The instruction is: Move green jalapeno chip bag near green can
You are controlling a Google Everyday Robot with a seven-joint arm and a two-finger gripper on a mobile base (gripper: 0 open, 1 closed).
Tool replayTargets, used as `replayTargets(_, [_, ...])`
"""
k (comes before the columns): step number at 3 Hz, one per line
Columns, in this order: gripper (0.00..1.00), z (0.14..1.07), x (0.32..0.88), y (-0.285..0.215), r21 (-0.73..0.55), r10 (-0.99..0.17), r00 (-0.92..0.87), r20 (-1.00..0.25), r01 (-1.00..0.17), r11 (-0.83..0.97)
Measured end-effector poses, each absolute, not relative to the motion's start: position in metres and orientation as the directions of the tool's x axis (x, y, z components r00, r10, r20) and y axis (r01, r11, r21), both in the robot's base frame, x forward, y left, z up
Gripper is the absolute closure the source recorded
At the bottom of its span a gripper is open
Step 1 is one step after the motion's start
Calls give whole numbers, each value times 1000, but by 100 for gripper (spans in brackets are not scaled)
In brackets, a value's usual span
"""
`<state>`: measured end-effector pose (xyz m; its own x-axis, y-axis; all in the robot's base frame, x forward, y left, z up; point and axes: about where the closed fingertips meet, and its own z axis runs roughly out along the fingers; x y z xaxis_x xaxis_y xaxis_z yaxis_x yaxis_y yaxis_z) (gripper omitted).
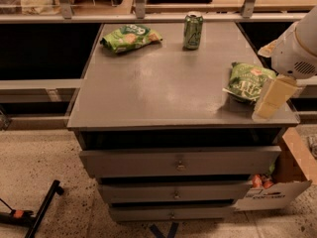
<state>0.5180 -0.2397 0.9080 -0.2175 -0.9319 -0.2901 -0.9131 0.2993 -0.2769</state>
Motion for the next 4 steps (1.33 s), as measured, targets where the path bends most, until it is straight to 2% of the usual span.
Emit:
replayTargets(3, [0, 866, 554, -256, -355, -923, -148, -355, -892, 279])
replayTargets(4, [5, 851, 567, -264, -360, -918, -164, -361, -883, 300])
